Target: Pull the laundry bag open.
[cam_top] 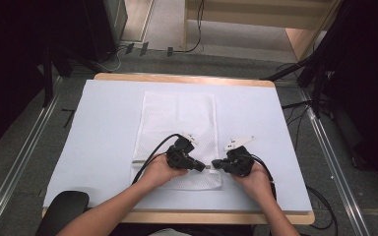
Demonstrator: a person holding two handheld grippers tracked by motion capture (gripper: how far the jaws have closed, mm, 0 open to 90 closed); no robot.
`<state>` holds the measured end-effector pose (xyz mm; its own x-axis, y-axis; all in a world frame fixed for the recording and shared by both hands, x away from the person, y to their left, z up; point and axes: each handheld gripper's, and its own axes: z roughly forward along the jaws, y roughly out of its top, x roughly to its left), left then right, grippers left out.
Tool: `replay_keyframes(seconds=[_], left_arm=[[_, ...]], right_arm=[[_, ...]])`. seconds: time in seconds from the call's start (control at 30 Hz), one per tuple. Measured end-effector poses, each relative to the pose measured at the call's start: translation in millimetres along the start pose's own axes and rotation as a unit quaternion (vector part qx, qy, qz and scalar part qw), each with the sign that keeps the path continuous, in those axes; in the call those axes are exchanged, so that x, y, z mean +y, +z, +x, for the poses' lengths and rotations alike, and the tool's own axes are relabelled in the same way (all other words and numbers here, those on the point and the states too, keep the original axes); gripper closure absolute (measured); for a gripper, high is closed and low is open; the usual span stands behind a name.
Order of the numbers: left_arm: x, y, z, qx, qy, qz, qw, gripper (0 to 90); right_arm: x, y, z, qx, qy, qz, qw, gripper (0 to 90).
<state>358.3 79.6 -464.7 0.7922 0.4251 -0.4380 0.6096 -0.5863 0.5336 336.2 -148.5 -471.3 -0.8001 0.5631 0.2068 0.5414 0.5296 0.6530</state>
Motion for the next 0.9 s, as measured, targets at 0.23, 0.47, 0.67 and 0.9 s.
replay_keyframes(seconds=[0.23, 0.47, 0.67, 0.9], left_arm=[[-4.5, -10.5, 3.7, -0.007, -0.011, 0.003, 0.9999, 88.1], [-12.0, -31.1, 9.9, -0.009, -0.027, 0.006, 0.9996, 88.1], [-18.6, -47.4, 14.0, -0.004, -0.029, 0.009, 0.9995, 88.1], [-25.2, -65.2, 20.2, 0.001, -0.038, 0.004, 0.9993, 88.1]], right_arm=[[-1.6, -0.1, -2.5, 0.009, 0.013, -0.004, 0.9999, 90.0], [-2.0, 0.0, -3.2, 0.01, 0.005, -0.007, 0.9999, 90.0], [-2.6, -0.2, -2.6, 0.008, -0.003, -0.008, 0.9999, 90.0], [-2.9, -0.3, -3.1, 0.01, -0.006, -0.009, 0.9999, 90.0]])
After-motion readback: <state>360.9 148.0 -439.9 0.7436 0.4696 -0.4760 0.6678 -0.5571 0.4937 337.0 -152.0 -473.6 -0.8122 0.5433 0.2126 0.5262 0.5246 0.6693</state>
